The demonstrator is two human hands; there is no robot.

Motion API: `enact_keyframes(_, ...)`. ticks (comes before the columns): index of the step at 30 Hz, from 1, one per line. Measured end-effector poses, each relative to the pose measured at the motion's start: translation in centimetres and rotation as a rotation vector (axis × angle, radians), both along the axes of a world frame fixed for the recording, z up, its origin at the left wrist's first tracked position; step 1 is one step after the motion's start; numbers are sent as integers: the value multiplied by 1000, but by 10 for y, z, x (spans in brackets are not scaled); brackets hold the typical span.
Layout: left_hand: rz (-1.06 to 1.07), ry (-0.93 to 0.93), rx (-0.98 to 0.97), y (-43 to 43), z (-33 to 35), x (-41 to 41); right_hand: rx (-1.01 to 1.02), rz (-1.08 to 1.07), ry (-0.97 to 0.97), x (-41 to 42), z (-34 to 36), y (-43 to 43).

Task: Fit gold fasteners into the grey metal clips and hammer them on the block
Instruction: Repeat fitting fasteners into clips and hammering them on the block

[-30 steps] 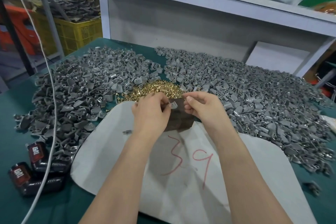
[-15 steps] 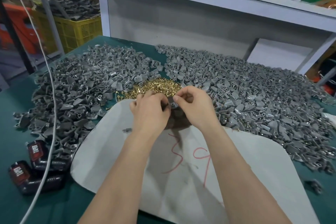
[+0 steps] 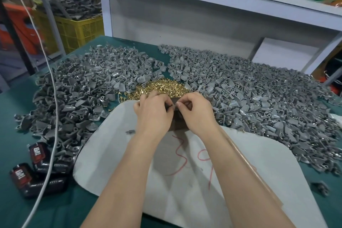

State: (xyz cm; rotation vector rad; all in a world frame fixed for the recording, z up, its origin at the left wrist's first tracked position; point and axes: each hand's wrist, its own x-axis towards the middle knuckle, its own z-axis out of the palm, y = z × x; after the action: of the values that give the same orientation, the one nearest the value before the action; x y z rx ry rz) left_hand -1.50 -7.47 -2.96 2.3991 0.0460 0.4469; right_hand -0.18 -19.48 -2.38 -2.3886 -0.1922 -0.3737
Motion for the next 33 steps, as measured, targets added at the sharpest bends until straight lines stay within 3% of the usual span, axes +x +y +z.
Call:
enact_keyframes(4,-9,-7,8,0,0,0,-32,-6,5,-1,3,2)
enact_keyframes(11,-4,-27,29,0,-2,1,-372,23,110,2,29,11)
enact_keyframes(17,-12,-23,34,0,0,0,-339,17,145,0,31,11)
enact_keyframes(20,-7,-15,21,0,2,-2,-188,30,140,-2,31,0)
enact_keyframes(22,-9,-9,9,1,4,-3,-70,-81,98,-5,30,-17)
enact_keyframes(24,-19,5,5,1,4,-3,-202,-255,129,-8,26,-39)
enact_keyframes(27,-24,18,9,0,5,-3,-514,-326,415,-12,14,-51)
enact_keyframes(33,-25,20,-7,0,6,-4,-397,-309,414,-4,18,-56)
